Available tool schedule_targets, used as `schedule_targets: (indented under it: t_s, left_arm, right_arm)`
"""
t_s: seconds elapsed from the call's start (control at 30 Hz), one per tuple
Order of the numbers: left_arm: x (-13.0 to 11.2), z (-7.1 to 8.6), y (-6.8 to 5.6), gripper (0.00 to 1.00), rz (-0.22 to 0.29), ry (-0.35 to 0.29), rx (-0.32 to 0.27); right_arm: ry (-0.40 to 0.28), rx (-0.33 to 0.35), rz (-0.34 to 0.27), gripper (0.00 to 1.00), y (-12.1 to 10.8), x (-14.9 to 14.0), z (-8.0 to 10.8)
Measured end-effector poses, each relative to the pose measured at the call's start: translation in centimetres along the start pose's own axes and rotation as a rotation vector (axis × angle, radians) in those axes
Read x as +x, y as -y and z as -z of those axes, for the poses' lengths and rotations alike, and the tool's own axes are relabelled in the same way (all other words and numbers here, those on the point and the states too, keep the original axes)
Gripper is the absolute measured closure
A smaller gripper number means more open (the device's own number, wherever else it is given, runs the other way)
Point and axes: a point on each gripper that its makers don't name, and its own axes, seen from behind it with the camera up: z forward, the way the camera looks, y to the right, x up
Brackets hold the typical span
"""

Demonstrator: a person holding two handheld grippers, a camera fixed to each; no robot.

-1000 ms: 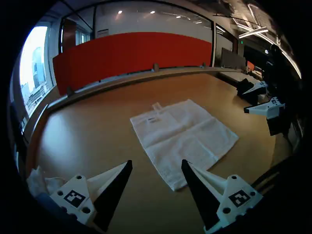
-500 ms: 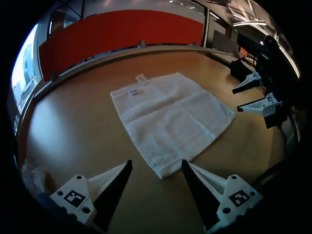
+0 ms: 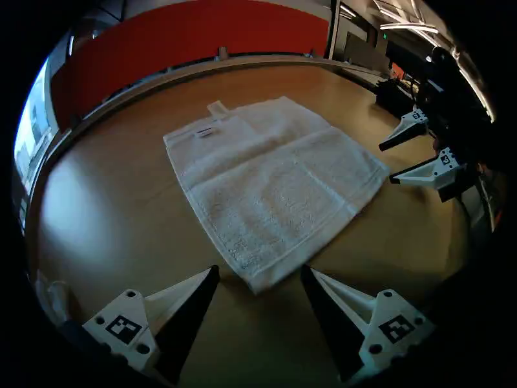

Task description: Fold towel

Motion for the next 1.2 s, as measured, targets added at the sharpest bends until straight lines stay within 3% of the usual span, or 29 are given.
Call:
schedule_targets:
  t_s: [0.4, 0.63, 0.97, 1.1, 1.2]
  left_arm:
    - [-0.3, -0.4, -0.4, 0.06, -0.050, 0.024, 0.014]
    - [-0.3, -0.4, -0.3, 0.09, -0.038, 0.024, 0.028]
    - [-0.3, -0.2, -0.3, 0.39, -0.029, 0.037, 0.035]
    - [-0.3, -0.3, 0.2, 0.70, -0.005, 0.043, 0.053]
    - [-0.1, -0.3, 0.6, 0.75, 0.020, 0.047, 0.070]
  right_arm:
    - [0.034, 0.027, -0.022, 0.15, 0.2, -1.0, -0.6]
    - [0.032, 0.019, -0.038, 0.33, -0.2, -1.0, -0.6]
    - [0.041, 0.036, -0.029, 0.68, 0.0, -0.9, -0.6]
    - [0.038, 0.058, -0.027, 0.78, 0.7, -0.7, -0.7]
    - [0.028, 0.063, -0.029, 0.84, 1.0, -0.3, -0.7]
